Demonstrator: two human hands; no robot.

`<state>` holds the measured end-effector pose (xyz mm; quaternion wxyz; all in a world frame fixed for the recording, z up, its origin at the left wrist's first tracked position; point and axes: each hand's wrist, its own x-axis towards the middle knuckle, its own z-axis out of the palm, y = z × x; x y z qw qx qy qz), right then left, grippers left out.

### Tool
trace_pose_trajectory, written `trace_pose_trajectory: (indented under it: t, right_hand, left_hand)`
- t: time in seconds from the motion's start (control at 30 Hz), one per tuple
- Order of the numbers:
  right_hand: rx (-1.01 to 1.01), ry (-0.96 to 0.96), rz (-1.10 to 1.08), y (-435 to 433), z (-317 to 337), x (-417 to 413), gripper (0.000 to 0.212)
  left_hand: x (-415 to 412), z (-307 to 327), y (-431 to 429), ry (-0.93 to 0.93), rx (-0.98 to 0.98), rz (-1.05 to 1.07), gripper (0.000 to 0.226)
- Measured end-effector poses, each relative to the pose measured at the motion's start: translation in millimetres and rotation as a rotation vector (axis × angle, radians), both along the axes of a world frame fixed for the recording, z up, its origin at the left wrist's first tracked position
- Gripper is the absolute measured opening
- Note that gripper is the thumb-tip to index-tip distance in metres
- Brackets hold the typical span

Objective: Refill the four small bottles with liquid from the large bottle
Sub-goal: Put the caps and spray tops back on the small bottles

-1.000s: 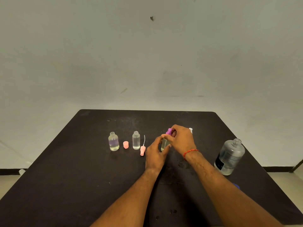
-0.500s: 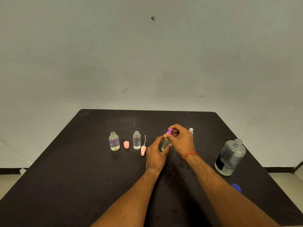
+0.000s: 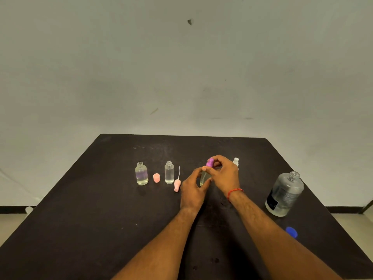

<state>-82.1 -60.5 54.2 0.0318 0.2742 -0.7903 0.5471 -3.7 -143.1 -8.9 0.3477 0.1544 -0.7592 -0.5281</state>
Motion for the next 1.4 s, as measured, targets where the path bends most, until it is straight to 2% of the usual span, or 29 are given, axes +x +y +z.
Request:
trace_pose_trajectory:
  t: [0.1,0.27,0.47,0.67,0.93,1.07,1.2,1.4]
  right_hand:
    - [0.025,0.013,-0.025,-1,0,-1,0.026]
    - [-0.018,-0.023,0.090,6,2,1,0.045]
    - [-0.027,-0.042,0.012,2,6,5,0.024]
    - [0.020,-0.035,0.071,3,9,4,0.042]
    - [0.009,-0.074,-0.007,0,7,2,0.023]
    - [-0.006,-0.065,-0.015,-2,7,3,0.025]
    - [-0.030,-0.114,0.104,4,7,1,0.035]
    - [-0.058,-0.123,0.028,3,6,4,0.023]
  left_hand:
    - [0,-1,0,-0.009,-0.003,0.012,0.037]
    - [-1,-1,-1,-0.008,0.004,-0.003,0.031]
    - [0,-1,0,-0.007,0.001,-0.008,0.035]
    - [-1,-1,-1,0.004,-0.009,-0.002,0.037]
    - [-2,-2,0,-0.009,-0.031,-0.004,0.037]
    - [-1,-2,0,-0.009,-0.011,-0.004,0.038]
    - [-3,-2,-2,-0.005,-0.011,-0.010,0.034]
    - [-3,-3,-1,-0.003,-0.006,-0.034,0.025]
